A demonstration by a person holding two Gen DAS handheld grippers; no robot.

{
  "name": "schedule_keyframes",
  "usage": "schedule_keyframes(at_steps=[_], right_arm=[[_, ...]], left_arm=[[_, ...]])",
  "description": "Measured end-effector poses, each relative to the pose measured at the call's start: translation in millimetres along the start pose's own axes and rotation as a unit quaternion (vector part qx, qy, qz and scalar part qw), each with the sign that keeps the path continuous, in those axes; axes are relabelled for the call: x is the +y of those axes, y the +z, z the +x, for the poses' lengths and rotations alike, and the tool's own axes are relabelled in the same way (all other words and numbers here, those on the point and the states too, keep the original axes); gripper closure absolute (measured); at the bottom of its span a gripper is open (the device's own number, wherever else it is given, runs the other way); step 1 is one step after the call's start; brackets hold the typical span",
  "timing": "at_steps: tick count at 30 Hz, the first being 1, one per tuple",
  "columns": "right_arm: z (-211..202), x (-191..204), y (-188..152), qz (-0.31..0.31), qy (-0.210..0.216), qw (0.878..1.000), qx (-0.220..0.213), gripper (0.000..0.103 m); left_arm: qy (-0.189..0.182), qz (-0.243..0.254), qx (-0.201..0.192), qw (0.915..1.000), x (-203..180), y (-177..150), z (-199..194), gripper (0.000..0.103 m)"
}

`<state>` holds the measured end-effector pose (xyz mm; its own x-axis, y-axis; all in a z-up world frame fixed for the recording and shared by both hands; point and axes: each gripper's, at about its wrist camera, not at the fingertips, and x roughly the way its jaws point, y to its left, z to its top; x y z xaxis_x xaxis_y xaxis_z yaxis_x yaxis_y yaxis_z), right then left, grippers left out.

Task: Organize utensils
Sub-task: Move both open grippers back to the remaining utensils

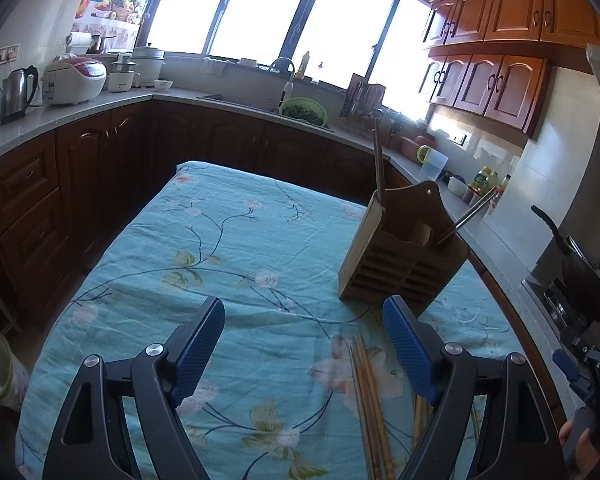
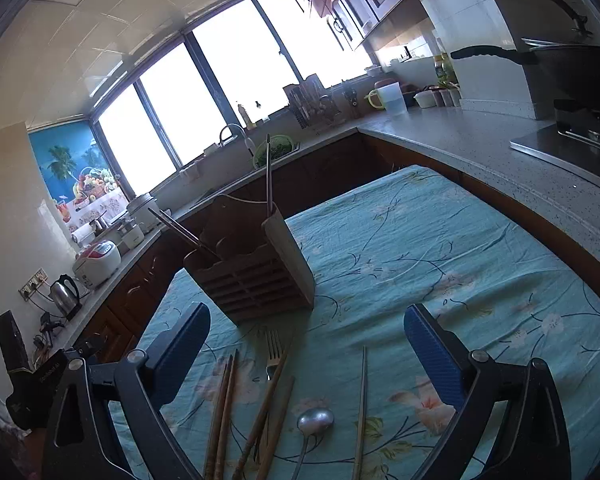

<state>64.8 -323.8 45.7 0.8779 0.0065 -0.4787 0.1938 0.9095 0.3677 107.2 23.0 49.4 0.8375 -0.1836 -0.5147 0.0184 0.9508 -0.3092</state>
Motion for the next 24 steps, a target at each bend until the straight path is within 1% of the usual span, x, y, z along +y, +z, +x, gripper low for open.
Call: schedule_keyframes(at_steps=[8, 14, 24], right_arm=[[0.1, -15.1, -26.9, 0.003, -0.023, 0.999, 0.032, 0.004], [5.4, -21.2, -39.8, -0.003, -0.035, 0.998, 0.051, 0.004], [14.8, -20.3, -44.6, -0.018, -0.041, 0.997, 0.069, 0.004]], left_arm=[[0.012, -0.008, 0.033, 0.9994, 6.0, -13.2, -5.4, 0.022], [0.019, -0.005, 0.056, 0.9983, -0.9, -19.4, 0.1, 0.022], [0.013, 0.018, 0.09, 0.9957, -16.9, -21.7, 25.0, 0.022]])
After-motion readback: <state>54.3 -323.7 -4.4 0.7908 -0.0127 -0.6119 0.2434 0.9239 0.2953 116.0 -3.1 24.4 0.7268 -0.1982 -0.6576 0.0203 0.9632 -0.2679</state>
